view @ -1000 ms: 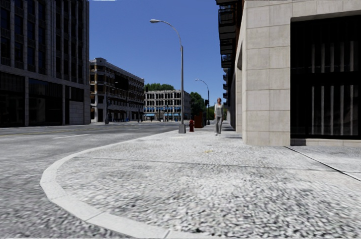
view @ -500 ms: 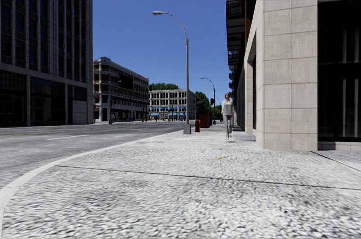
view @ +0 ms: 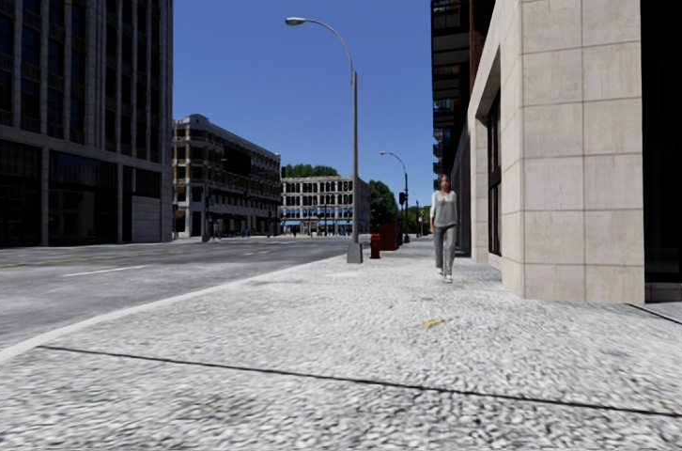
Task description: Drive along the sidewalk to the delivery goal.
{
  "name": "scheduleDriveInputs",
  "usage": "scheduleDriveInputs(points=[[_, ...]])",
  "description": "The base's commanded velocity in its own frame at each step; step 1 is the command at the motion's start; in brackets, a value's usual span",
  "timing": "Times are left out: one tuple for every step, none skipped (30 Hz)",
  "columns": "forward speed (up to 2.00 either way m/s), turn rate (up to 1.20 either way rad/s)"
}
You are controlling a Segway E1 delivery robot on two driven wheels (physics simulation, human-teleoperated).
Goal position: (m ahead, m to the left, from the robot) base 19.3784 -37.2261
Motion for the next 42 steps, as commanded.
scheduleDriveInputs(points=[[1.39, 0.0], [1.39, 0.0], [1.39, 0.0], [1.39, 0.0], [1.39, 0.0], [1.39, 0.0], [1.39, 0.0], [1.39, 0.0], [1.39, 0.0], [1.39, 0.0], [1.39, 0.0], [1.39, 0.0], [1.39, 0.0], [1.39, 0.0], [1.39, 0.0], [1.39, 0.0], [1.39, 0.0], [1.39, 0.0], [1.39, 0.0], [1.39, 0.0], [2.0, 0.0], [2.0, 0.0], [2.0, 0.0], [2.0, 0.0], [2.0, 0.0], [2.0, 0.0], [2.0, 0.0], [2.0, 0.0], [2.0, 0.0], [2.0, 0.0], [2.0, 0.0], [2.0, 0.0], [2.0, 0.0], [2.0, 0.0], [2.0, 0.0], [2.0, 0.0], [2.0, 0.0], [2.0, 0.0], [2.0, 0.0], [2.0, -0.05], [2.0, -0.15], [2.0, -0.25]])
